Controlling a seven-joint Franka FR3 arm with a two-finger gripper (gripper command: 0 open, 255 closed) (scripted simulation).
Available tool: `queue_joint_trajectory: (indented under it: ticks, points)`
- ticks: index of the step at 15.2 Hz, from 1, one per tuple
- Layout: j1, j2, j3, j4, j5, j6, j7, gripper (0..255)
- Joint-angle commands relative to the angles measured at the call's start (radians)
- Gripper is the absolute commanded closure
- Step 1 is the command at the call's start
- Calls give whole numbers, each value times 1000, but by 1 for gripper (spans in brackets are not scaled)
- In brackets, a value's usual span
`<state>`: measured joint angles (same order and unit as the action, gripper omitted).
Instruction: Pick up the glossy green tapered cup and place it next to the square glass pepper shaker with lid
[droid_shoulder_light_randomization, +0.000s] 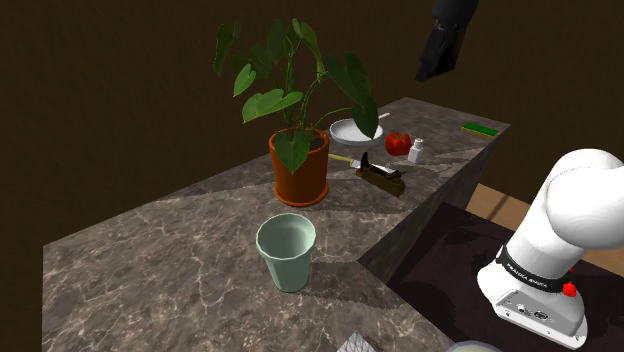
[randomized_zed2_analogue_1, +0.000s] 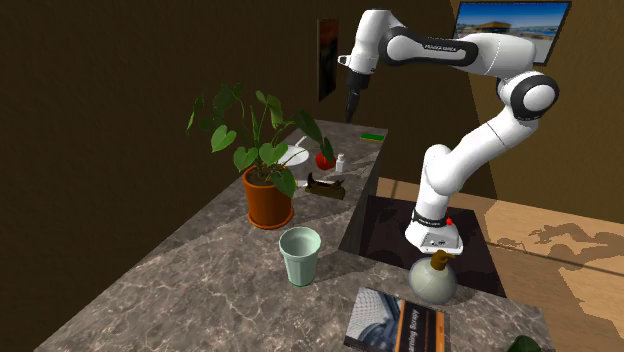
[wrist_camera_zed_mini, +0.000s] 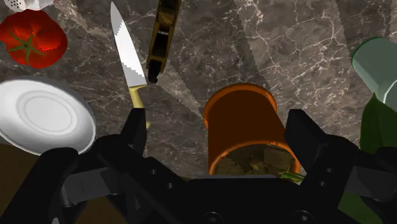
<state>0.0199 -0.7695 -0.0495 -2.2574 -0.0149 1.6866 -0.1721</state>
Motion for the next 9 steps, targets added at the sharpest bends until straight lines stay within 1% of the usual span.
queue_joint_trajectory:
  ticks: [1,9]
  points:
    - [0,0,0,0,0,0,0,0]
    - [51,36,129,-129,92,159,148,0]
